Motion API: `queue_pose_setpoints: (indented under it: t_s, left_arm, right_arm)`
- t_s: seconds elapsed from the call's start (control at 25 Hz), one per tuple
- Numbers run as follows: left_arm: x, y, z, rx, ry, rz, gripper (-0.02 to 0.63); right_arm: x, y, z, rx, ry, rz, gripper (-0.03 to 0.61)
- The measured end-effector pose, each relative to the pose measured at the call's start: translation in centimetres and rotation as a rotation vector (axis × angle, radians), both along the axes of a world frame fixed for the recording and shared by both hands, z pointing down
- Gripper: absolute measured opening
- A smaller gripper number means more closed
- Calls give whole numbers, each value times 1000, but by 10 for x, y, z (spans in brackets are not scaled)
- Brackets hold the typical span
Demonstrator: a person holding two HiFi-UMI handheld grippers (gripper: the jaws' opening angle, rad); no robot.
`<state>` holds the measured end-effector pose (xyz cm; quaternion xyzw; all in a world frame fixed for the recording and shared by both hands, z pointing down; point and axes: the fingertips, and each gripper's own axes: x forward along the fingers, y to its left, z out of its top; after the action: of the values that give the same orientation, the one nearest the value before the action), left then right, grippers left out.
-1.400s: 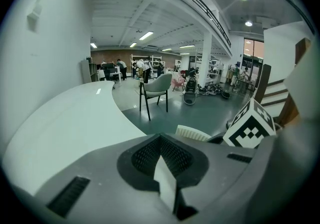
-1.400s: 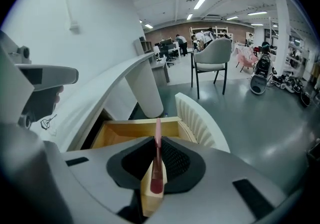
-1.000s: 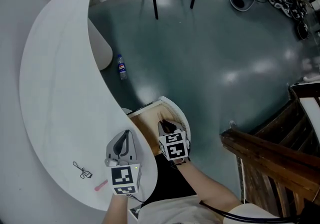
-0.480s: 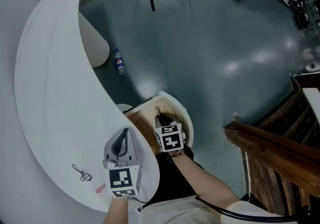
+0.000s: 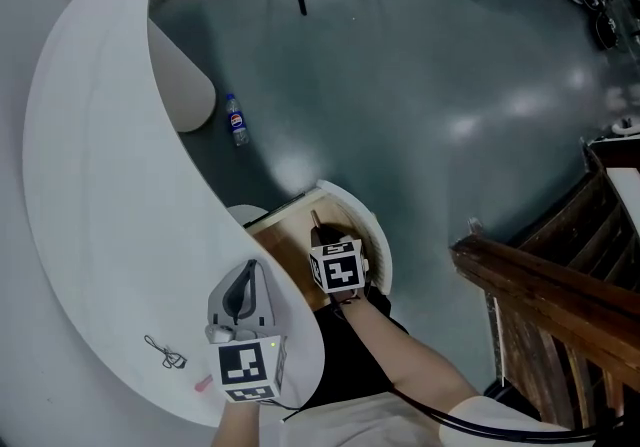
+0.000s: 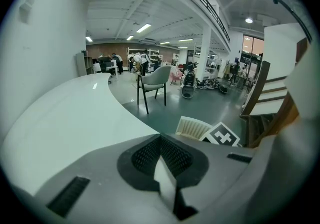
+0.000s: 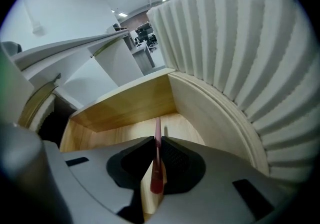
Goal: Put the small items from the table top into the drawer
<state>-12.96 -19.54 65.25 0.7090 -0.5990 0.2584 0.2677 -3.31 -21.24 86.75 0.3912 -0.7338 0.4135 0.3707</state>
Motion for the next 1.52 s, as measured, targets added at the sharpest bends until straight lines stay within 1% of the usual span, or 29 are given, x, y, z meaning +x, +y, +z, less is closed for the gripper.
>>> queue_pose_setpoints:
  t_s: [0.32, 0.52, 0.92, 1.16, 1.52]
  left_arm:
    - [0, 0, 3, -10, -3, 5, 20]
    - [0, -1, 4, -14, -5, 8, 20]
    - [0, -1, 3, -17, 1, 1, 20]
    - [-2, -1, 3, -18, 5, -6, 20]
    - [-2, -2, 3, -21, 14, -12, 20]
  right_arm:
    - [4, 3, 12, -62, 69, -7, 60]
    - [7, 5, 22, -118, 99, -3, 60]
    - [9, 15, 33, -222, 127, -23, 60]
    - [9, 16, 35, -227, 135, -37, 60]
    - [9, 16, 36, -206, 167, -63, 61]
